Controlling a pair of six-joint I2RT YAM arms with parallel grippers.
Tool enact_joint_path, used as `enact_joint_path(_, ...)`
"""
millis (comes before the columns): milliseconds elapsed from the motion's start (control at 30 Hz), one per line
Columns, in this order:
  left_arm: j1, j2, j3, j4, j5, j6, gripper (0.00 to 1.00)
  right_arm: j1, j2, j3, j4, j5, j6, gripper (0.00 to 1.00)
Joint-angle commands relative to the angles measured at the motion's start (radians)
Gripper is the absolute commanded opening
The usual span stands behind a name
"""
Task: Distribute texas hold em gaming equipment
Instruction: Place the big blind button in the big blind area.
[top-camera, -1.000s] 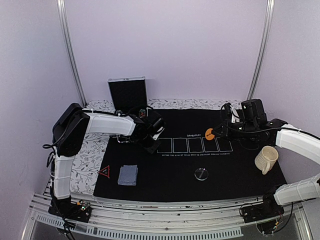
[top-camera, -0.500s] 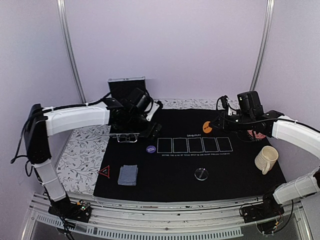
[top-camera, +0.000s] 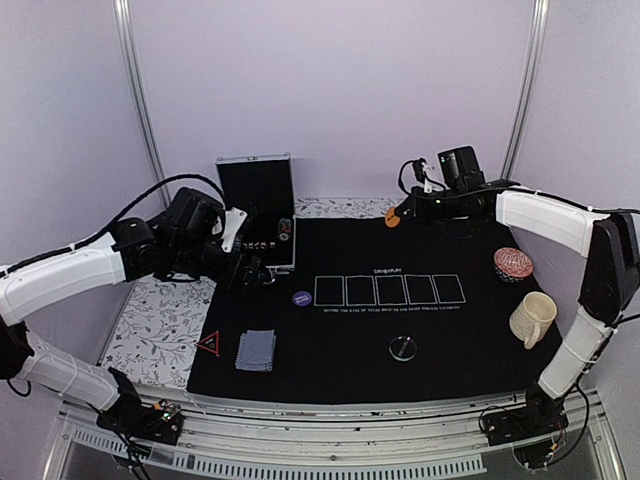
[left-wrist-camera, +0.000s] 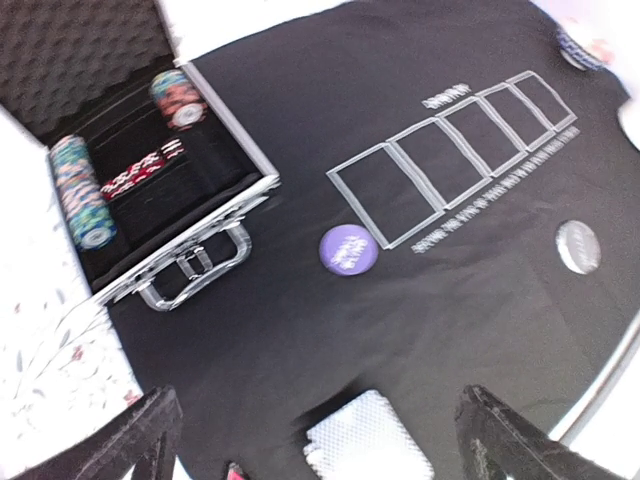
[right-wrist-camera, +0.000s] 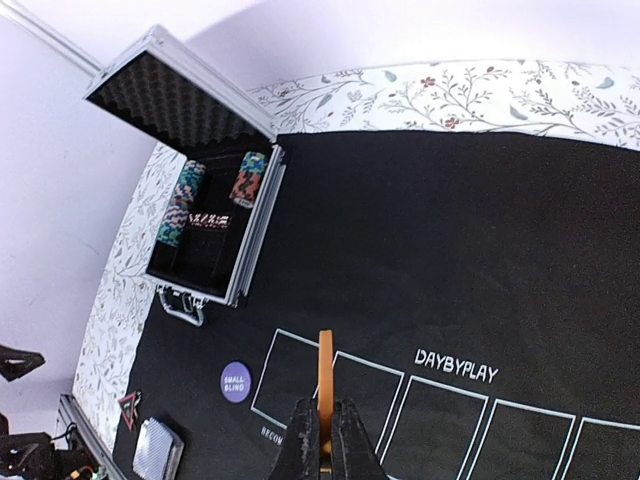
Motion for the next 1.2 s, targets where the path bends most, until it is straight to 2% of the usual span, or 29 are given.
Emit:
enact_joint_path(0, 0.059, -0.050, -0.081, 0.084, -0.063, -0.023, 0.98, -0.032, 0.134, 0.106, 0.026, -0.004, 0.003, 0.02)
enact_joint_path(133, 0.115, -0.066, -0.096, 0.074, -0.022, -0.029, 0.98, -0.063, 0.284, 0.168, 0.067, -0.067, 0.048, 0.02)
enact_joint_path(367, 0.133, -0.091, -0.130, 0.077, -0.033, -0.003, 0.98, -0.087, 0.486, 0.266, 0.107, -0.128, 0.130, 0.02)
enact_joint_path(633, 0.169, -0.088, -0.130, 0.078, 0.023, -0.008, 0.98, -0.116, 0.566, 0.249, 0.133, -0.184, 0.184, 0.04)
enact_joint_path(700, 0.178, -0.090, -0.130, 0.078, 0.033, -0.009, 0.98, -0.123, 0.560, 0.235, 0.130, -0.175, 0.184, 0.16)
enact_joint_path(867, 0.206, -0.102, -0.129, 0.079, 0.044, -0.014, 0.98, -0.129, 0.537, 0.238, 0.061, -0.109, 0.172, 0.73)
enact_joint_path(967, 0.221, -0.121, -0.137, 0.084, 0.028, -0.022, 0.98, -0.128, 0.484, 0.287, -0.035, 0.005, 0.131, 1.00)
enact_joint_path(1067, 0.223, -0.140, -0.150, 0.092, -0.013, -0.024, 0.98, -0.093, 0.392, 0.356, -0.174, 0.199, 0.067, 0.99)
enact_joint_path(1167, 0.223, -0.148, -0.156, 0.093, -0.050, -0.023, 0.98, 0.005, 0.273, 0.377, -0.288, 0.418, -0.008, 0.99)
